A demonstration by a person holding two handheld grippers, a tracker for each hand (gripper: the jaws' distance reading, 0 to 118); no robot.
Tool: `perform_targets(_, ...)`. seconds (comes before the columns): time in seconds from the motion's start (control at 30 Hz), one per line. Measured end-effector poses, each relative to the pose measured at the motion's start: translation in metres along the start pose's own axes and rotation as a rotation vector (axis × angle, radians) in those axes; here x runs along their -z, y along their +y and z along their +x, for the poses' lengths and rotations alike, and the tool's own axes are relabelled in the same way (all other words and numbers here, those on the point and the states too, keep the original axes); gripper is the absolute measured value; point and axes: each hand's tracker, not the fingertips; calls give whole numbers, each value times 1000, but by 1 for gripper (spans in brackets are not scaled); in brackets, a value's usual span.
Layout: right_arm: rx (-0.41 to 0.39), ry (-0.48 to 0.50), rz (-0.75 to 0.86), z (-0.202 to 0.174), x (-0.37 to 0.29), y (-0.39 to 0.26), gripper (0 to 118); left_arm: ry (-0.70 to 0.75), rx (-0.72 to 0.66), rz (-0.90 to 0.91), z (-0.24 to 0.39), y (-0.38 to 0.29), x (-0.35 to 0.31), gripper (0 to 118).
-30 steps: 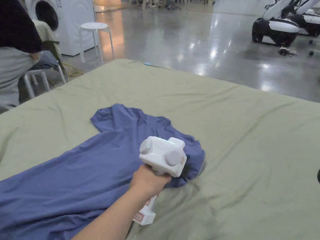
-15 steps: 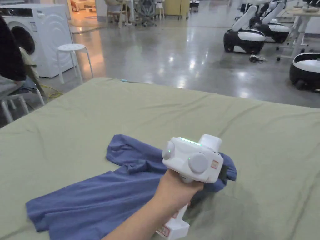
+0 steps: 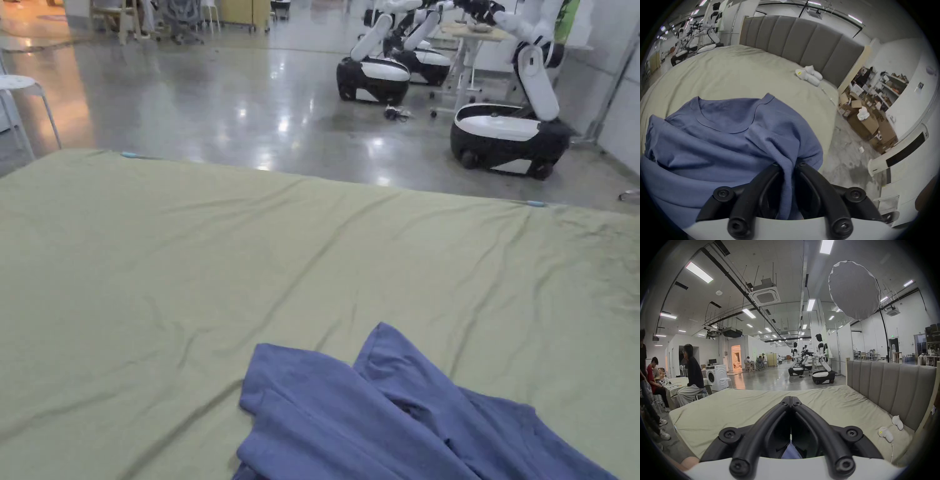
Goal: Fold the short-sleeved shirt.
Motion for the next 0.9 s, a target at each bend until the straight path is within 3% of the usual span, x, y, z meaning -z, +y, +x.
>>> perform_targets(0.03, 17, 2, 2, 2, -2, 0, 1, -28, -59, 22, -7, 1, -7, 13)
perform_targets(0.07, 22, 0, 7, 0, -2, 0, 1, -23, -86, 88, -14, 2, -22, 24)
perform_targets(0.17, 31, -7, 19, 1, -5, -1, 1, -23, -144, 198, -37, 6, -81, 103)
perform_targets(0.2, 37, -6, 22, 1, -5, -1, 1, -52, -141, 269, -43, 4, -110, 117)
perform_targets(0.27, 45, 3, 24, 1, -5, -1, 1, -63, -131, 437, -56, -8, -183, 116)
perform_targets(0.37, 25, 9, 24, -2, -7, -6, 1, 152, -120, 625, -57, -48, -304, 117)
perform_targets(0.43, 12, 12, 15, -6, -8, -9, 1, 358, -20, 752, -51, -87, -372, 117)
perform_targets(0.57, -18, 3, -1, -19, -13, -22, 1, 856, -1, 876, -43, -167, -450, 114)
perform_targets(0.6, -23, 4, -4, -22, -14, -25, 1, 873, -35, 892, -44, -183, -459, 97)
perform_targets(0.67, -31, -2, -17, -30, -17, -33, 1, 1070, -160, 1005, -41, -212, -466, 0)
perform_targets(0.7, -27, 1, -23, -33, -19, -36, 1, 1111, -153, 946, -44, -221, -474, 0)
perform_targets(0.77, -9, 13, -36, -36, -22, -39, 1, 945, -209, 899, -53, -234, -481, 0)
perform_targets(0.83, -4, 21, -50, -40, -22, -39, 1, 974, -254, 938, -57, -240, -479, 0)
perform_targets(0.9, 3, 25, -52, -40, -22, -37, 1, 898, -263, 901, -65, -234, -477, 0)
